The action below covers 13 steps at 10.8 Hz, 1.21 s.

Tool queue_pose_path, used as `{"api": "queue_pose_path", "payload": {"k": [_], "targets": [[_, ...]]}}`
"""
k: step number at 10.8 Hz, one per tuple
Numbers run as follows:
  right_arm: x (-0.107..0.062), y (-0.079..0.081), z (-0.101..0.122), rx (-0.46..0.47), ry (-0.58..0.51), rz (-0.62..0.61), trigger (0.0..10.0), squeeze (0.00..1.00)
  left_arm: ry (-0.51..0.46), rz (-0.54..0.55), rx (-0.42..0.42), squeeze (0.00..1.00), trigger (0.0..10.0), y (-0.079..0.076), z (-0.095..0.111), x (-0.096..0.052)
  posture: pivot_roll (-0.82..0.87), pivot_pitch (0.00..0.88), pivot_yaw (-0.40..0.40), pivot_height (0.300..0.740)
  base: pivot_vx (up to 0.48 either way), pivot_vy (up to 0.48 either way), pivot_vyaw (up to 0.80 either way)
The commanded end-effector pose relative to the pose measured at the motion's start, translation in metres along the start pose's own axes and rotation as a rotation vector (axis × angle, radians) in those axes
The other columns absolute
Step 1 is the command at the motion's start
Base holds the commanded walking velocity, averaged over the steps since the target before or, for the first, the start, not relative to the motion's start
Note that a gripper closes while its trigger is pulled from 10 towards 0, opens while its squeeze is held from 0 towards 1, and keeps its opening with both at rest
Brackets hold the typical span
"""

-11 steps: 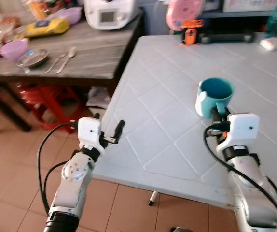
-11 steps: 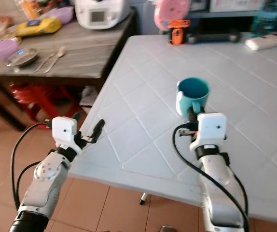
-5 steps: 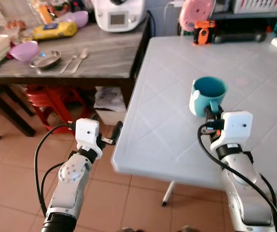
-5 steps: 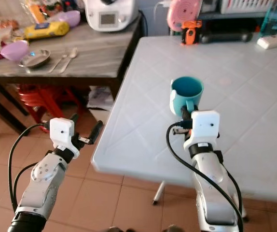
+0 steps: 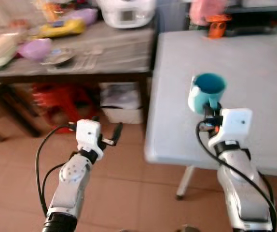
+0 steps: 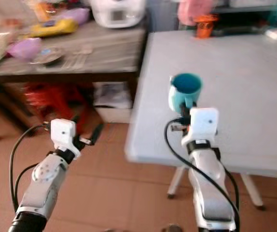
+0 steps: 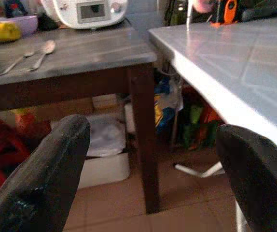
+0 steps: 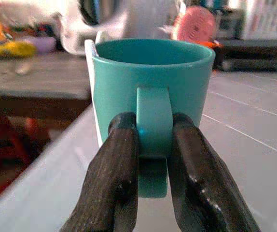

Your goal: Setting the table

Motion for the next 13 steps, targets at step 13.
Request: {"api": "queue_pose_path", "payload": {"k": [13], "targets": [[0.002, -0.002, -0.006, -0.008, 0.001, -0.031, 10.0, 0.0, -0.058, -0.043, -0.021, 0.0, 10.0, -0.018, 0.007, 0.004, -0.11, 0.091, 0.139, 0.74, 0.0, 0.392, 0.0]]}}
Point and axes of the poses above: a point about 5 cm out from each wrist's last joint towards the gripper, its own x axis pointing out of the wrist towards the gripper, its own z axis along the axis of the wrist's last joint, y = z × x, the point moved 1 cm from there along x, pointing out of the wrist towards the gripper, and after that the axes turned 2 degrees about x, right-handed, at the moved point
